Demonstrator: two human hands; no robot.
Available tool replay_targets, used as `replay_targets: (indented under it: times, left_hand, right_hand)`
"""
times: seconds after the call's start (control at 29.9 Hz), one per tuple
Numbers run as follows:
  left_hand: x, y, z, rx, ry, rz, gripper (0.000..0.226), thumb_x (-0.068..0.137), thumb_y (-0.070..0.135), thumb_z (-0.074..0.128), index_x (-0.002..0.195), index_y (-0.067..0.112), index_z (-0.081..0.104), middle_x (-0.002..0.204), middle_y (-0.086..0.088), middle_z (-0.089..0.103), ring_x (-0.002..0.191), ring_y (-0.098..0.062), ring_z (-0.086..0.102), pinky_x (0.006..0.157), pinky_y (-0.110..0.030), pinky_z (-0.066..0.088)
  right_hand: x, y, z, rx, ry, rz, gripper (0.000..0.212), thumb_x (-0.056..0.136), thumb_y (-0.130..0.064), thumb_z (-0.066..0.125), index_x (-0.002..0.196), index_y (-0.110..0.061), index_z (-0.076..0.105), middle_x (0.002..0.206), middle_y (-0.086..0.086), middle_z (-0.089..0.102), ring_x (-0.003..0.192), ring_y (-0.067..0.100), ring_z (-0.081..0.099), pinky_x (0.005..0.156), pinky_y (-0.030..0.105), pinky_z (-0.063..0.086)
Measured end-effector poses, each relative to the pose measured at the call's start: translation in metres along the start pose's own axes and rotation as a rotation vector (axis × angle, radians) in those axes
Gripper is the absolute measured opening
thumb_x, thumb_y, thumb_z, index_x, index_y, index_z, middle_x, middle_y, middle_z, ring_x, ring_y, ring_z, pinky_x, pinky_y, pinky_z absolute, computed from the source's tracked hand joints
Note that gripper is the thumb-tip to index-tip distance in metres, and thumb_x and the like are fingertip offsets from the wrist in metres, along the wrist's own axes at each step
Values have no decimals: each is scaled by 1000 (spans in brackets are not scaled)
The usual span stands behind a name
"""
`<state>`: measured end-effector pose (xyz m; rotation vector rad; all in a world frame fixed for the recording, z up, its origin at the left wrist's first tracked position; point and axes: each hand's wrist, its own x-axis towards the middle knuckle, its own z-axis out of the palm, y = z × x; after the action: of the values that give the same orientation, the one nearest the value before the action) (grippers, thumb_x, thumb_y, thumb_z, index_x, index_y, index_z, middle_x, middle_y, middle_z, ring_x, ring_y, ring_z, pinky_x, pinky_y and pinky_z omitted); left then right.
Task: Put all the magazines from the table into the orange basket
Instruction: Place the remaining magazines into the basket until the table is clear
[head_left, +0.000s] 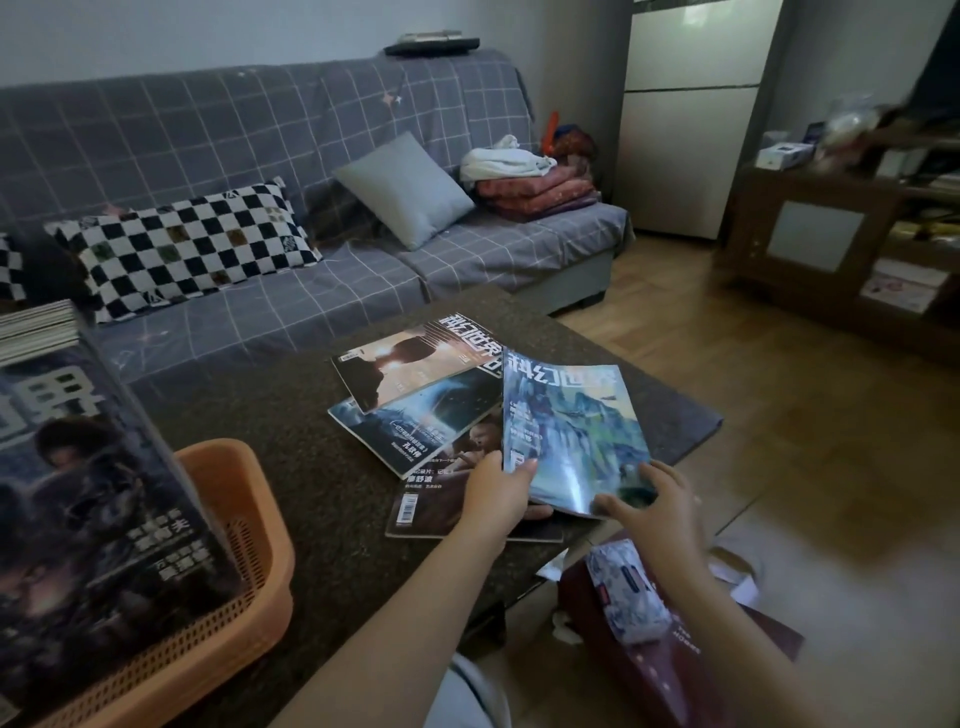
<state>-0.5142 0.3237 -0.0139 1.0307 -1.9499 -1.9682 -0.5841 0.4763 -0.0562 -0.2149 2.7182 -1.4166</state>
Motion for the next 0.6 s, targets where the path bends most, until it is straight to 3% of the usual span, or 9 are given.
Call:
replay_targets:
  times: [0.13,0.2,0.27,0.33,0.4,0.5,0.6]
  left_hand:
    - [-26,-3,-21,-91,45,91,20,97,14,54,116,9,58,109,-10,61,85,-23,67,53,-26,58]
    - [-43,-1,-38,-118,85,135,21,97,15,54,117,9,58,106,-10,63,85,-21,66,52,-25,57]
    - [-59,3,-59,-154,112,163,19,98,15,53,116,11,59,106,-10,63,89,-23,65,50,-23,55]
    - [-76,8,-82,-153,141,201,19,98,17,53,114,11,59,103,-9,65,88,-22,65,50,-22,54]
    - [-96,12,-105,-138,178,242,15,97,21,54,111,16,59,101,-7,66,87,-20,66,50,-22,53]
    - [-123,16,-140,-141,221,319,15,97,21,53,110,16,60,100,-7,67,83,-20,67,49,-22,51]
    - [-146,15,-174,-163,254,358,18,97,21,52,112,16,60,98,-5,67,79,-16,65,50,-21,51]
  right_hand:
    - [-19,-4,-8,199,1,63,85,70,-34,81,140,-11,39,130,7,49,110,23,54,90,42,50]
    - [-30,-14,-12,396,-63,115,85,70,-29,82,140,-11,37,120,3,57,95,16,61,78,36,54]
    - [-39,-29,-14,560,-163,151,68,72,-23,80,132,-11,49,108,0,65,84,15,67,72,35,56]
    - [-48,-50,-14,642,-257,136,44,75,-18,76,116,-11,62,101,2,70,84,20,69,78,40,56]
    - [-58,-72,-12,714,-316,111,29,79,-16,72,107,-12,64,97,3,71,84,20,69,73,38,55]
    - [-77,-104,-7,842,-444,83,23,83,-14,68,105,-13,62,95,6,72,83,24,70,64,36,54]
    - [-96,-133,3,898,-581,-9,23,87,-8,61,107,-18,59,97,5,72,88,26,70,65,38,55]
